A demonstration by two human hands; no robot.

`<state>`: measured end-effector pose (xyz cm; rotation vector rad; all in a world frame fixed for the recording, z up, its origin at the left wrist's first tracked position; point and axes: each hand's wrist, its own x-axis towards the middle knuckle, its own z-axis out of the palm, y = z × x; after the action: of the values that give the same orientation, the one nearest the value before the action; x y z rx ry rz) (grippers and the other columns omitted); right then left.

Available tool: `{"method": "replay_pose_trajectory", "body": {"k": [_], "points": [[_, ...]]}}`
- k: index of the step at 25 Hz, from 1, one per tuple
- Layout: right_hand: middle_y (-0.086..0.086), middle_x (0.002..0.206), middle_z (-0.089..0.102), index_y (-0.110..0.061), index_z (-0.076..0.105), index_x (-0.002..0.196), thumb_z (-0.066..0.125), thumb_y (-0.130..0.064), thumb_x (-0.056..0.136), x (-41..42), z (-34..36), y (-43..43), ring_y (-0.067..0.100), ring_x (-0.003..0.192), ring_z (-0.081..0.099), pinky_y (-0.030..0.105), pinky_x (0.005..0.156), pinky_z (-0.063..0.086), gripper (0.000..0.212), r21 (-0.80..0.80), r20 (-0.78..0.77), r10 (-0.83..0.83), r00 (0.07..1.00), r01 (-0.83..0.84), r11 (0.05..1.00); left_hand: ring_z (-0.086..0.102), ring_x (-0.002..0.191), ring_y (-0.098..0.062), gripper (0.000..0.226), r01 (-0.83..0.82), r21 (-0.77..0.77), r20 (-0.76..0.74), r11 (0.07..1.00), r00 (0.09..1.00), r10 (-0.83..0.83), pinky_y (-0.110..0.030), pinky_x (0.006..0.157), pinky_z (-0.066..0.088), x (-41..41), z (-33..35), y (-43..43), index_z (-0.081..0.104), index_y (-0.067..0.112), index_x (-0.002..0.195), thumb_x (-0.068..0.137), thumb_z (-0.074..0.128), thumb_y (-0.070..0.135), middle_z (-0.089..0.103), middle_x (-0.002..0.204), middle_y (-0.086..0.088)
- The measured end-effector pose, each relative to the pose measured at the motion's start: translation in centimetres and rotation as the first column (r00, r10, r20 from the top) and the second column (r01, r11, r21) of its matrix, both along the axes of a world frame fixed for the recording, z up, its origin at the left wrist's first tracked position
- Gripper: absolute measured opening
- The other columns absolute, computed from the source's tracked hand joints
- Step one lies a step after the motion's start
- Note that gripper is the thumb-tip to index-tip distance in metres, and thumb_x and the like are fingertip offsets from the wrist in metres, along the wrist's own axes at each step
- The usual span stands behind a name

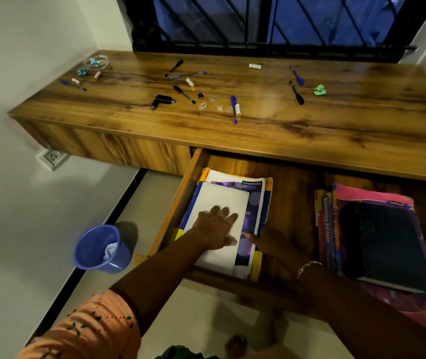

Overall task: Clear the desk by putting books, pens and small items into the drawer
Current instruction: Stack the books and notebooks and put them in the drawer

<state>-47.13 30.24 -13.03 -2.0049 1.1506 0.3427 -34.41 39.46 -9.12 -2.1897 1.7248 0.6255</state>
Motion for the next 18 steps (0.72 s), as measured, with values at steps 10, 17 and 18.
{"method": "replay_pose_trajectory", "body": {"k": [10,17,18], "points": [[0.016,0.141,0.039,-0.009,0.030,0.138,0.046,-0.027,0.094,-5.2,2.8,-1.8,0.035,0.126,0.042,0.043,0.103,0.038,0.050,-0.416,-0.183,0.284,0.941,-0.336,0.845,0.012,0.144,-0.028,0.067,-0.071,-0.215,-0.020,0.974,0.997,0.069,-0.048,0.113,0.022,-4.4,-0.4,-0.1,0.018,0.014,0.146,0.094,0.033,0.054,0.015,0.155,-0.010],[0.015,0.147,0.029,-0.011,0.030,0.138,0.035,-0.032,0.099,-11.2,4.7,0.5,0.037,0.132,0.035,0.046,0.106,0.036,0.045,-0.520,-0.094,0.212,0.973,-0.230,0.823,0.011,0.145,-0.023,0.059,-0.066,-0.442,-0.040,0.895,0.998,0.053,-0.041,0.118,0.017,-11.1,0.1,1.0,0.023,0.016,0.146,0.097,0.028,0.049,0.020,0.155,-0.006],[0.014,0.147,0.029,-0.011,0.030,0.138,0.035,-0.033,0.099,-12.0,4.8,1.0,0.037,0.133,0.034,0.046,0.107,0.036,0.046,-0.522,-0.074,0.202,0.976,-0.211,0.826,0.012,0.144,-0.023,0.059,-0.065,-0.461,-0.039,0.885,0.998,0.053,-0.040,0.118,0.018,-11.9,0.2,1.3,0.023,0.016,0.146,0.096,0.028,0.049,0.021,0.154,-0.006]]}}
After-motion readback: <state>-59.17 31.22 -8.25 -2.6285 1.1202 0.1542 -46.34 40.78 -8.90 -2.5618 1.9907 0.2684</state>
